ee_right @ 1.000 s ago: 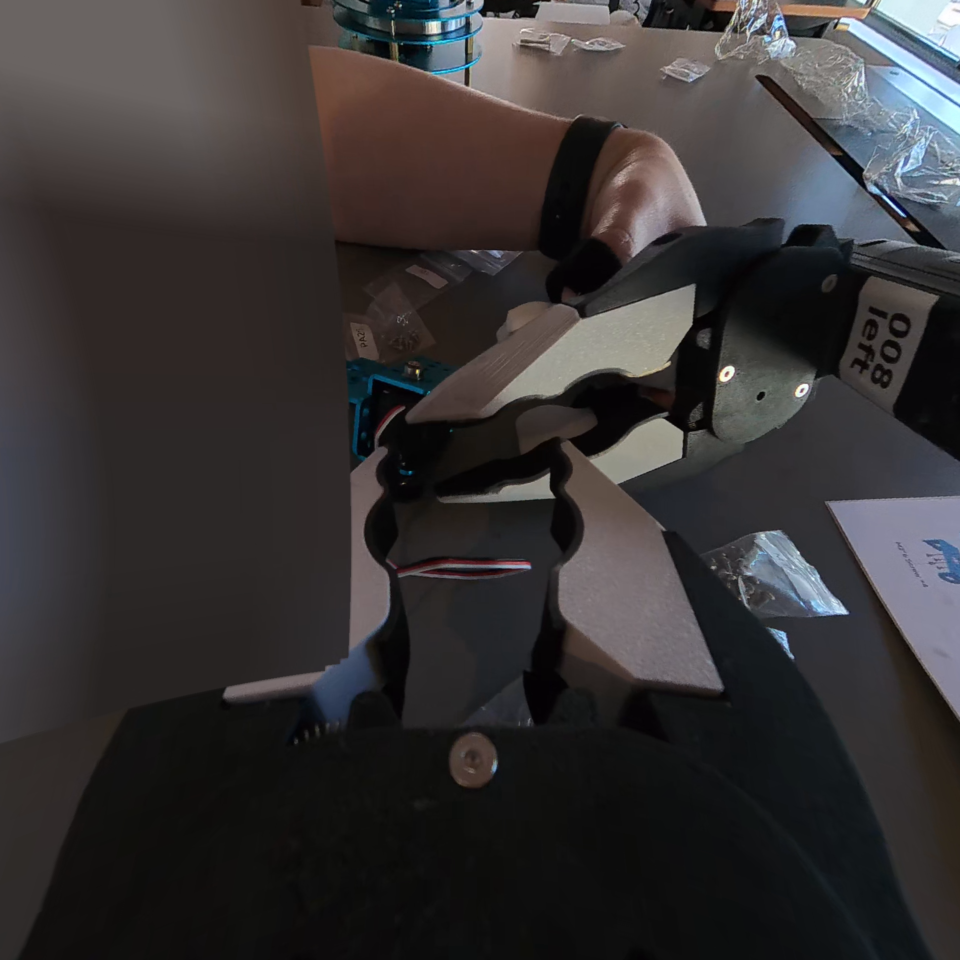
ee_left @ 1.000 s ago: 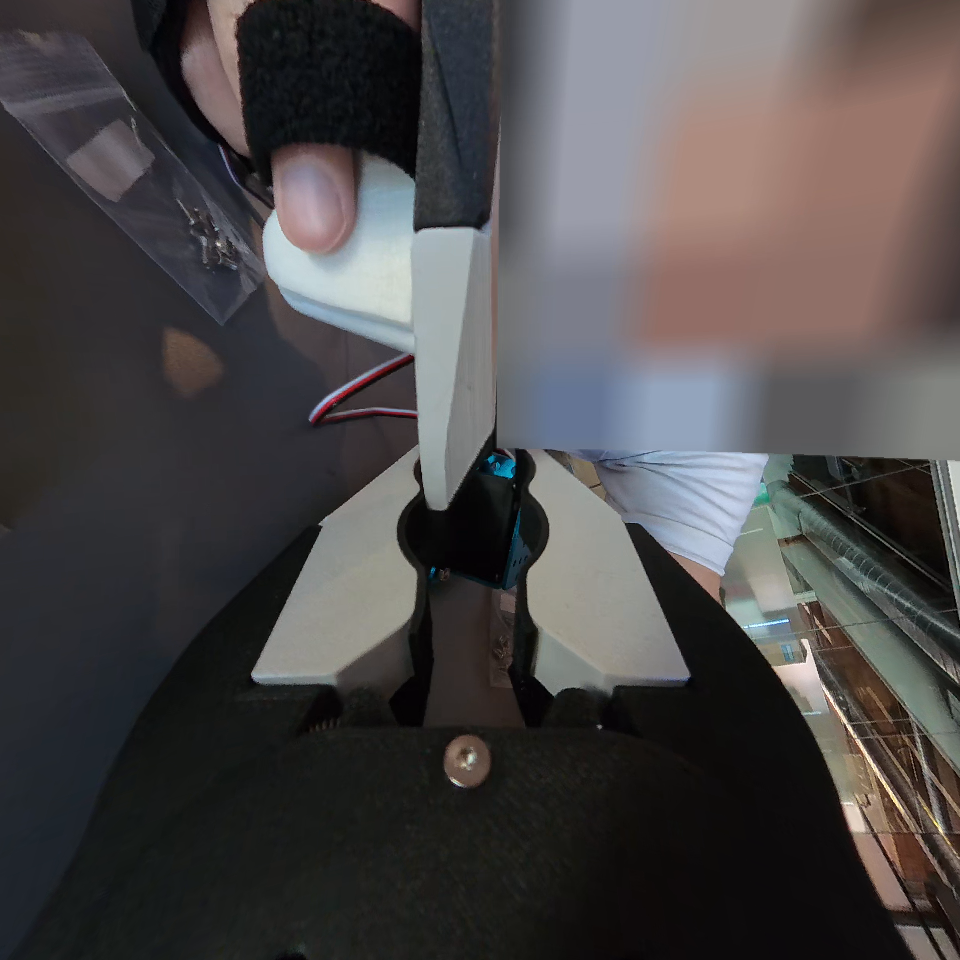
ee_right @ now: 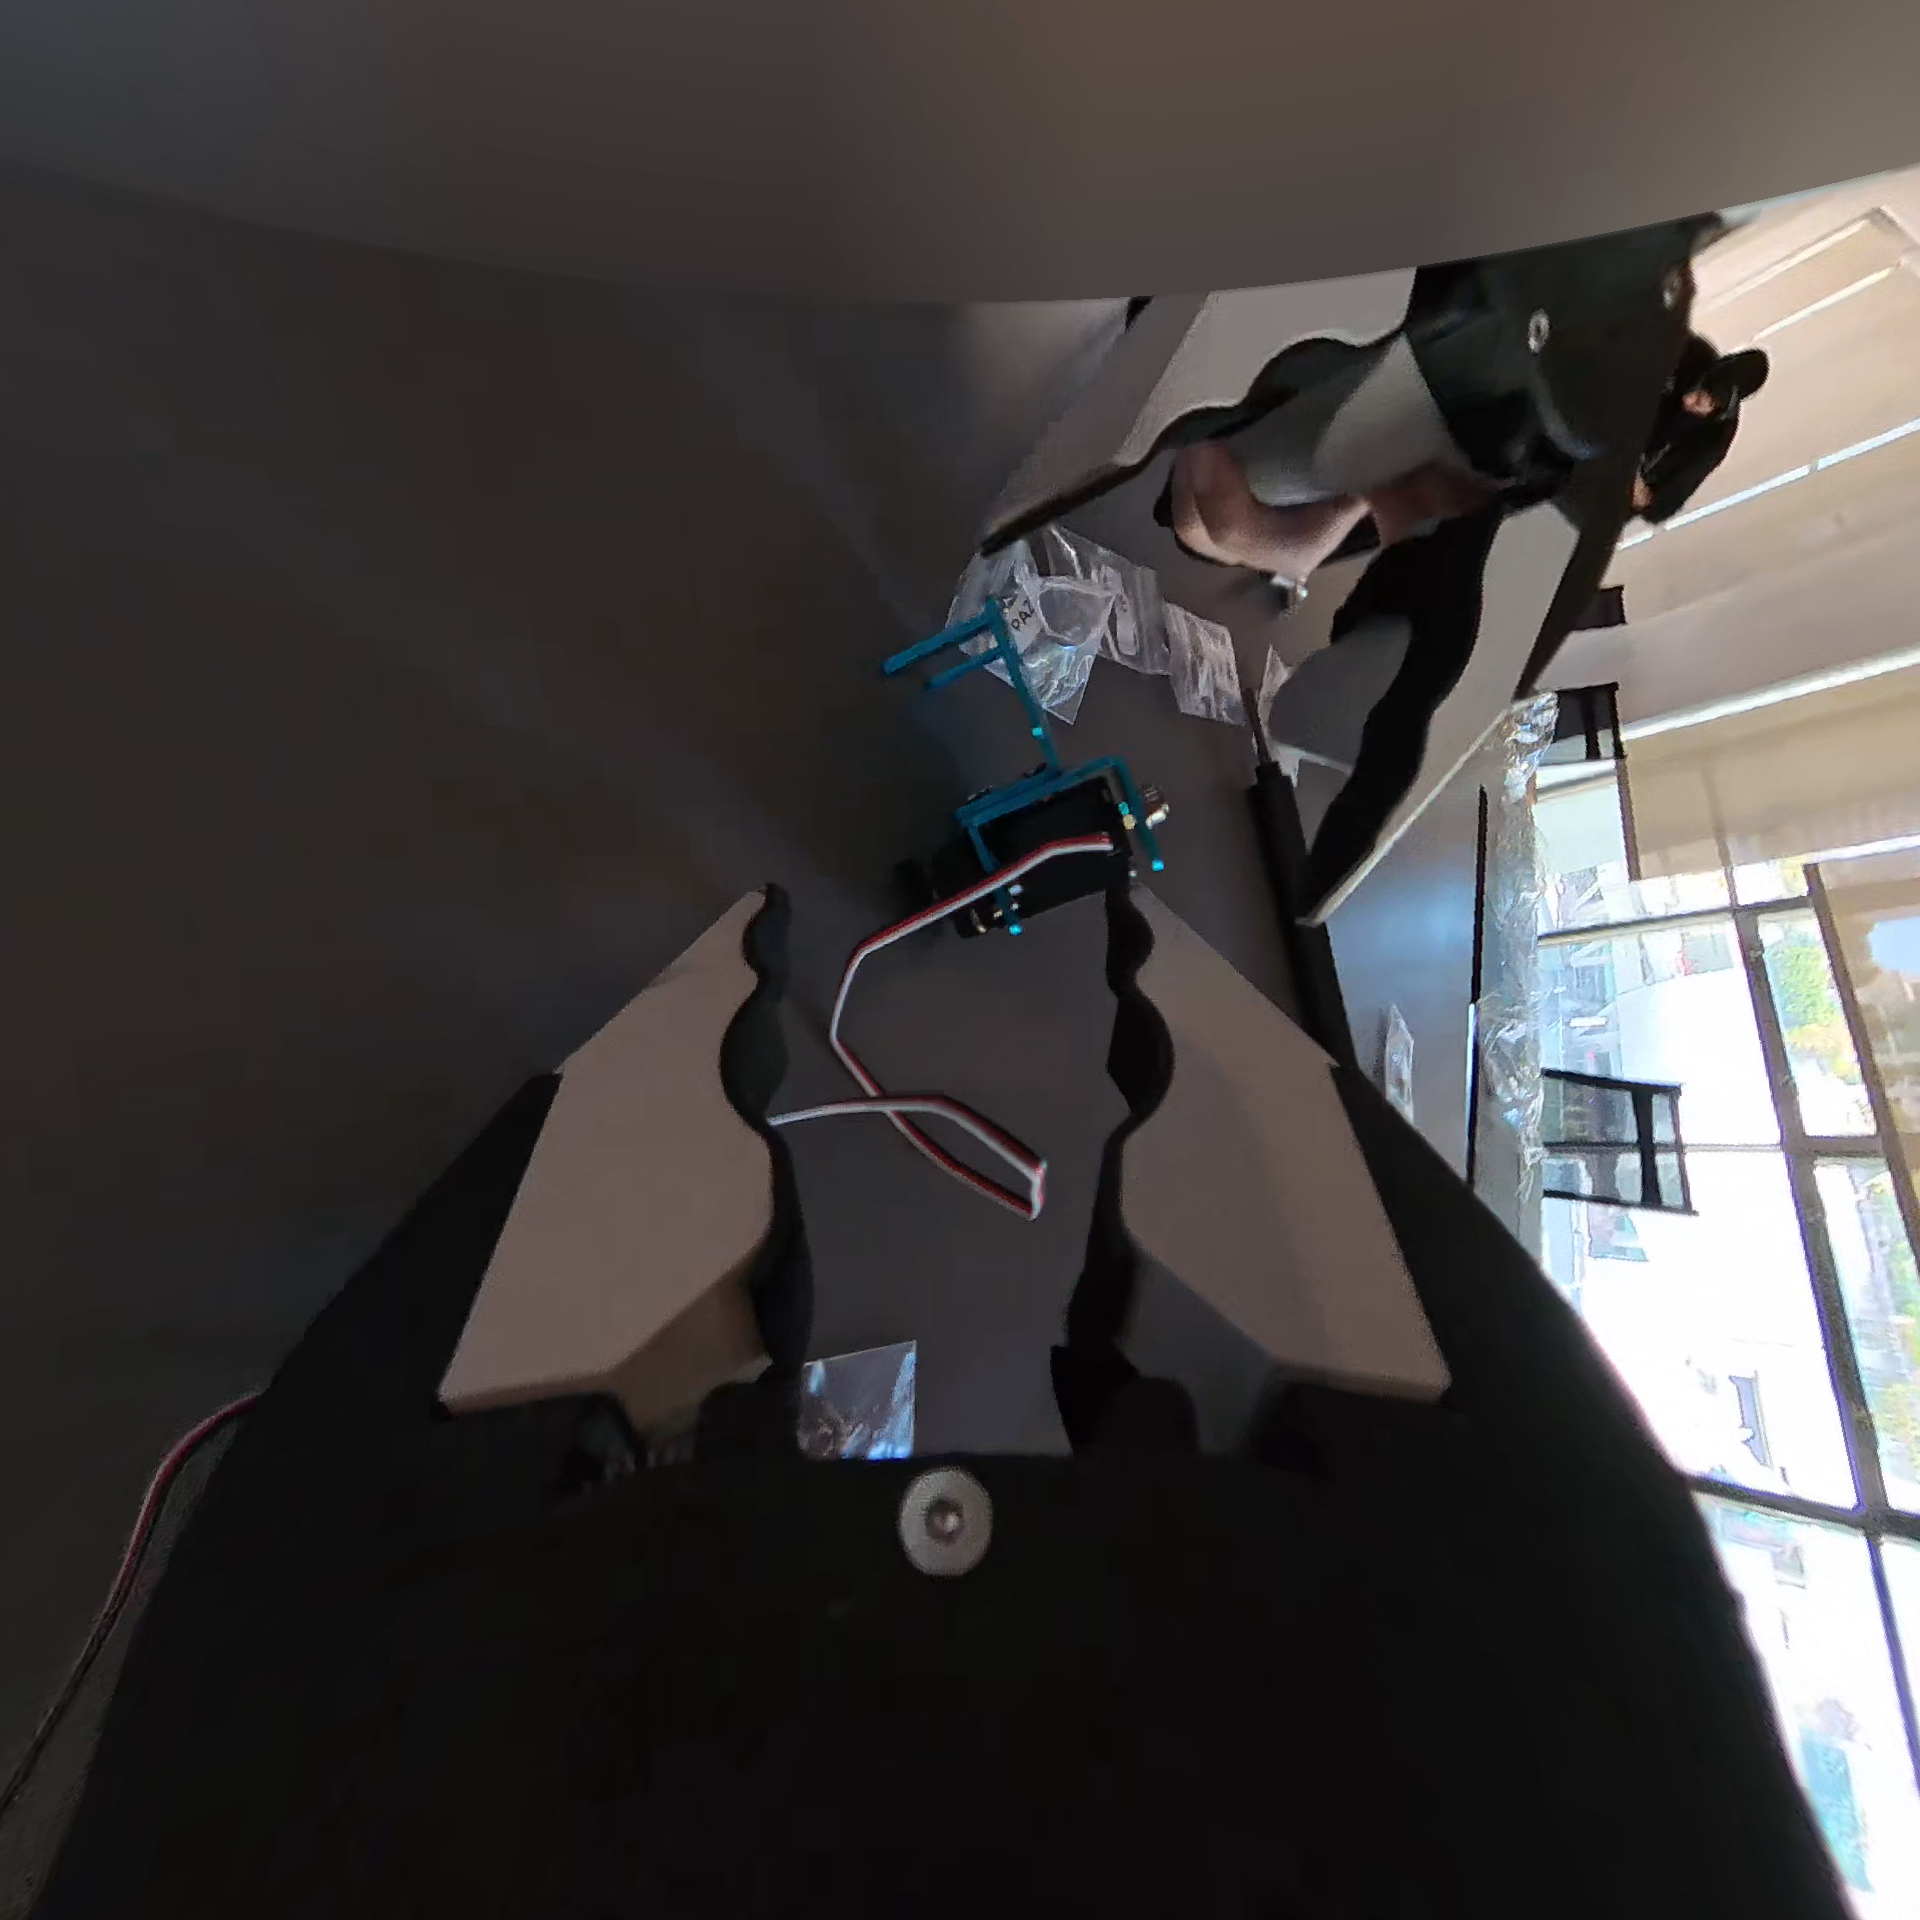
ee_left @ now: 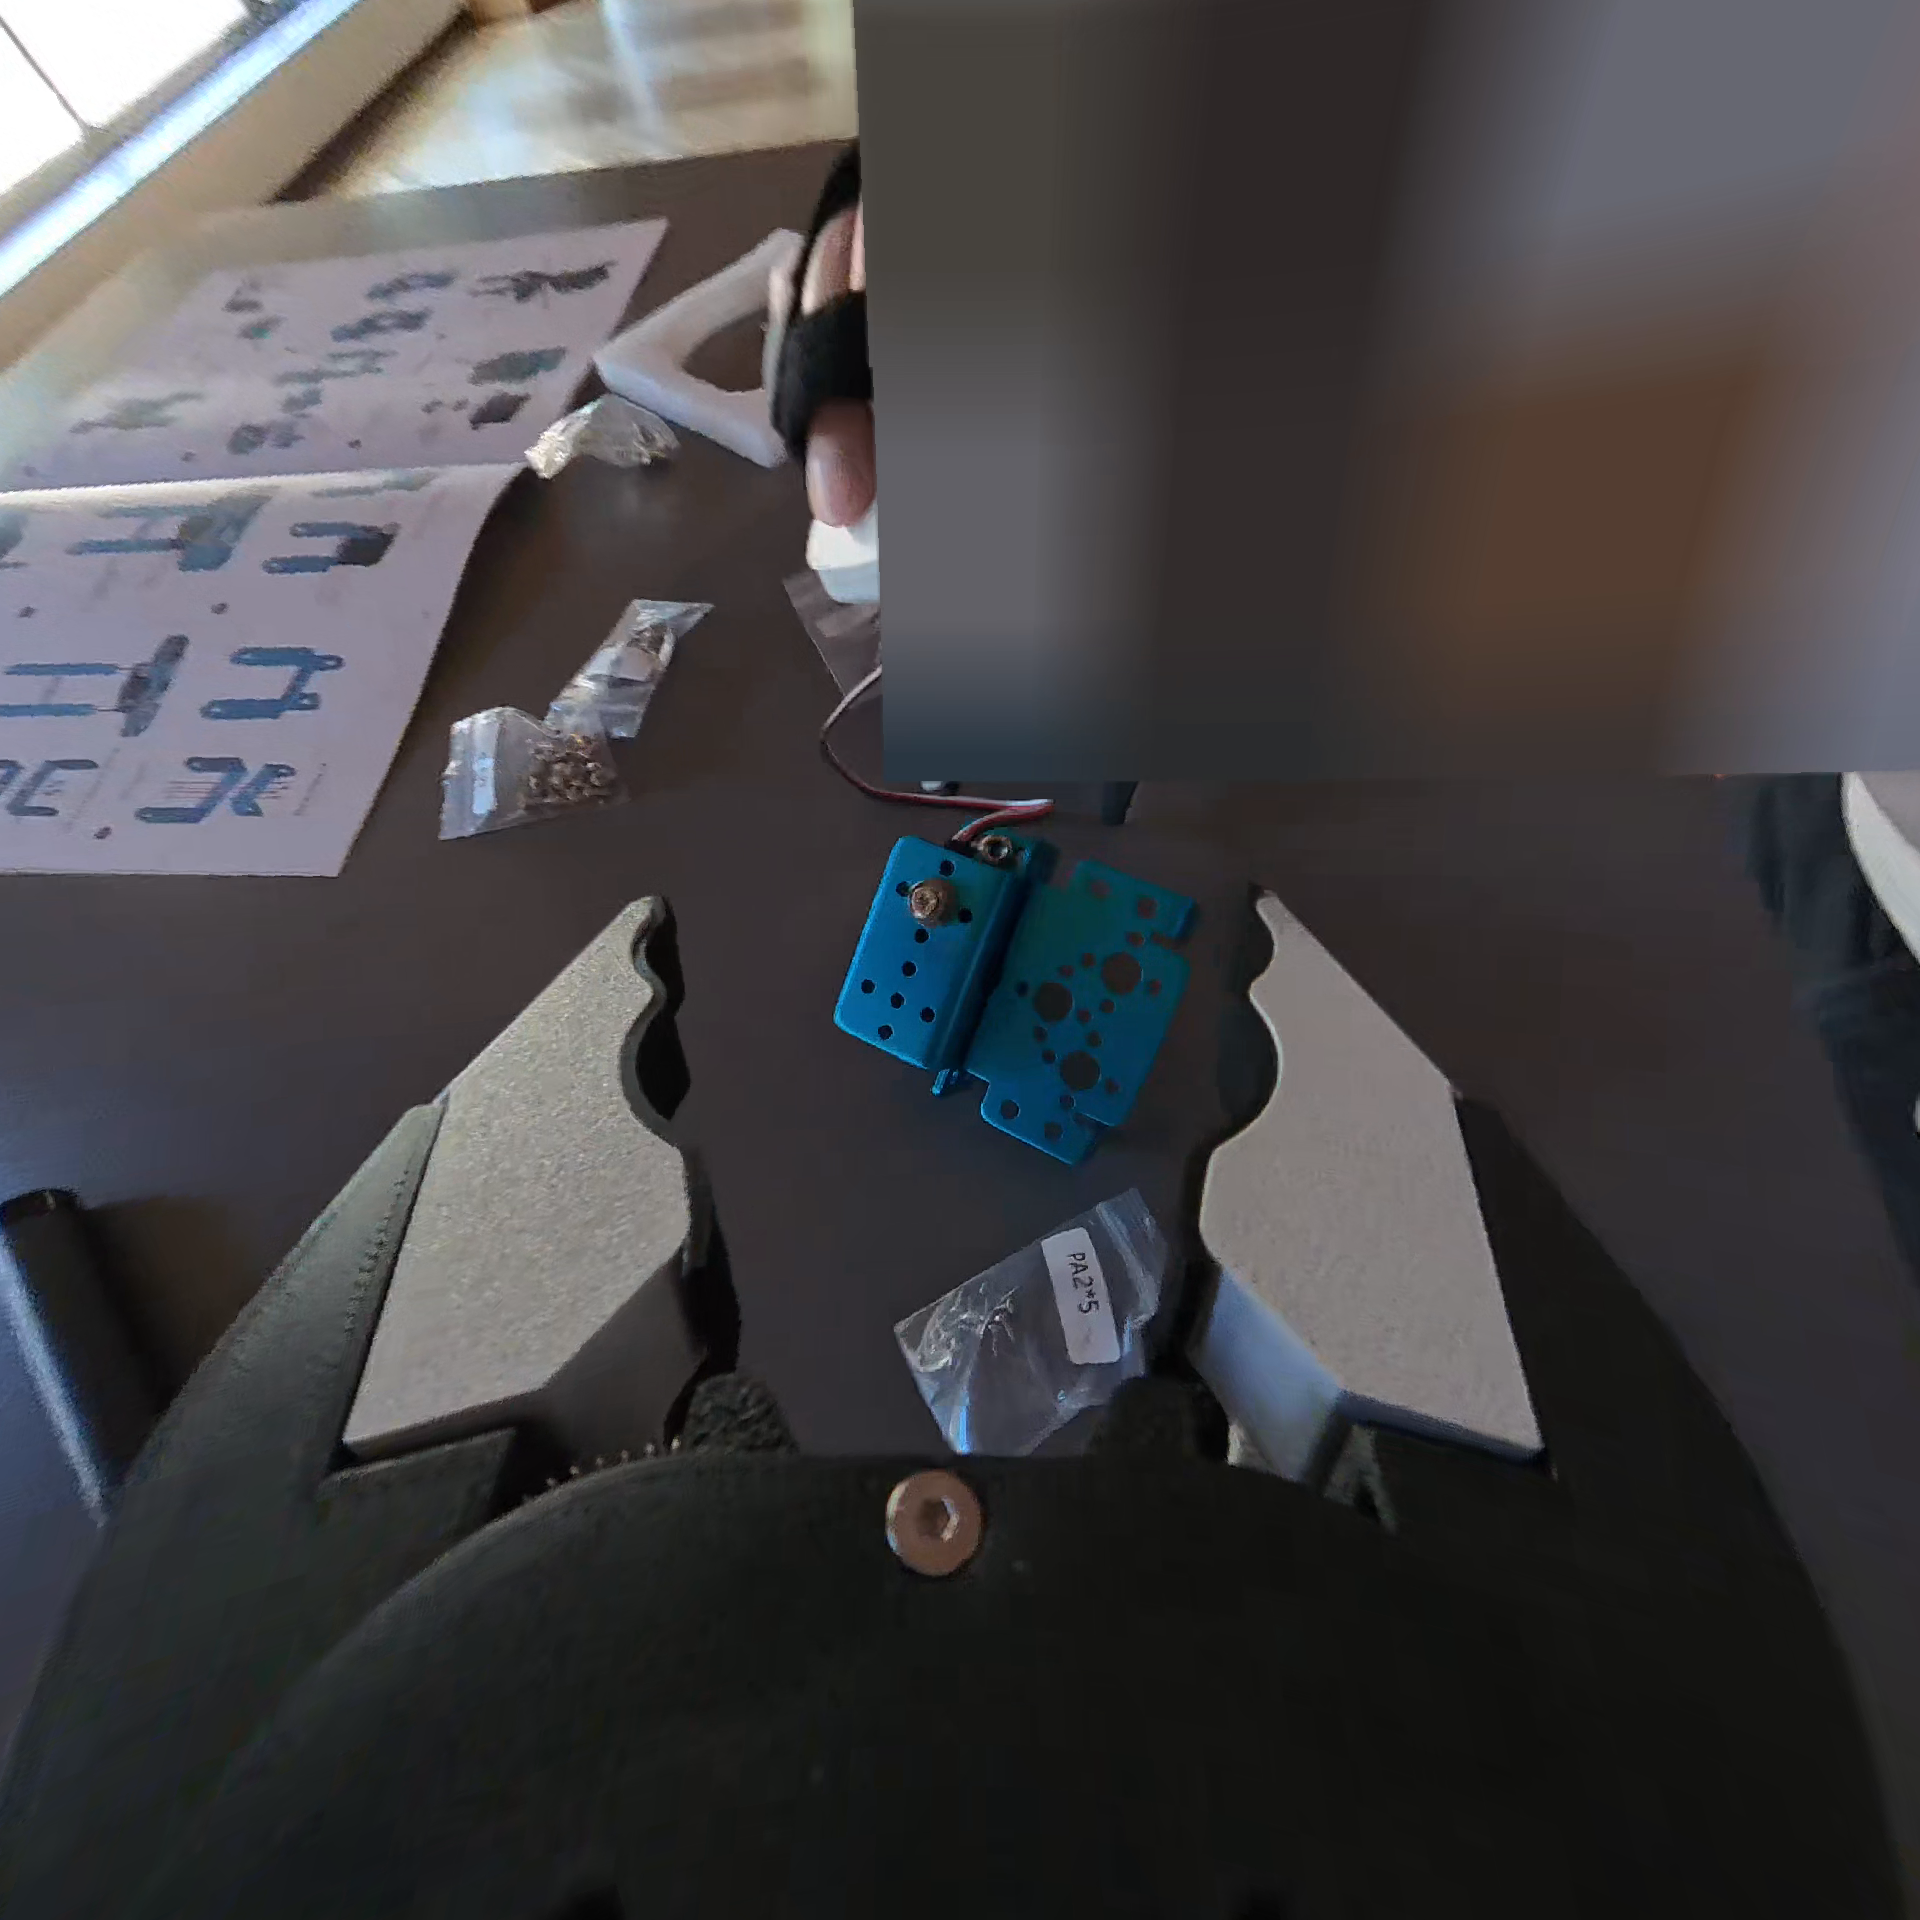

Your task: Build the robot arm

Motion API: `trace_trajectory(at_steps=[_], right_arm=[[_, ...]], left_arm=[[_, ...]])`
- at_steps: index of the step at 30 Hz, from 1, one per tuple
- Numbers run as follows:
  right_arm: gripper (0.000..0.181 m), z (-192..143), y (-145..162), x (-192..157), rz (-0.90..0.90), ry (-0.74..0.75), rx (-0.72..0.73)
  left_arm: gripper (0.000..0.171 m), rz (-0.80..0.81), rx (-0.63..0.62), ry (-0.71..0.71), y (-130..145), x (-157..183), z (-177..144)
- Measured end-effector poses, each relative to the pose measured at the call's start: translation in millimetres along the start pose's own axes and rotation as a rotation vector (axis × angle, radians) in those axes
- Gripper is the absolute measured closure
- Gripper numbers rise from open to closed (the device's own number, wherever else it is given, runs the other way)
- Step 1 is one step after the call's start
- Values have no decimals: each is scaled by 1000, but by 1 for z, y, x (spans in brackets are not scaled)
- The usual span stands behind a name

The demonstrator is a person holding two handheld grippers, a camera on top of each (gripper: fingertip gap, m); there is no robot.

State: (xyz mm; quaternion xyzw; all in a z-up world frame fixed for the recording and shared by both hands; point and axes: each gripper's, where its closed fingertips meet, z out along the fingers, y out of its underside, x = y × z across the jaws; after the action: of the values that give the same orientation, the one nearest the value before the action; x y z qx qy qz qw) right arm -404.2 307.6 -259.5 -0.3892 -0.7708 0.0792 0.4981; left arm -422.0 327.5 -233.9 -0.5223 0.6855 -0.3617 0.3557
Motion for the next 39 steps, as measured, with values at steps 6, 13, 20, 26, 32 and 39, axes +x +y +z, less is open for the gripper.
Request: trace_trajectory(at_steps=[6,13,20,26,32,39], right_arm=[[124,0,-1,0,-64,-55,-1],[127,4,-1,-11,-58,-104,3],[127,5,-1,-10,-69,-118,5],[132,4,1,-11,-76,-166,-22],[133,3,4,-12,-94,-172,-49],[136,0,4,-6,-109,-141,-59]], left_arm=[[73,17,-9,61,10,11,11],[89,44,2,67,12,13,15],[97,22,31,98,13,16,16],[97,14,38,105,12,16,15],[97,11,39,109,12,16,15],[97,9,39,110,12,16,15]])
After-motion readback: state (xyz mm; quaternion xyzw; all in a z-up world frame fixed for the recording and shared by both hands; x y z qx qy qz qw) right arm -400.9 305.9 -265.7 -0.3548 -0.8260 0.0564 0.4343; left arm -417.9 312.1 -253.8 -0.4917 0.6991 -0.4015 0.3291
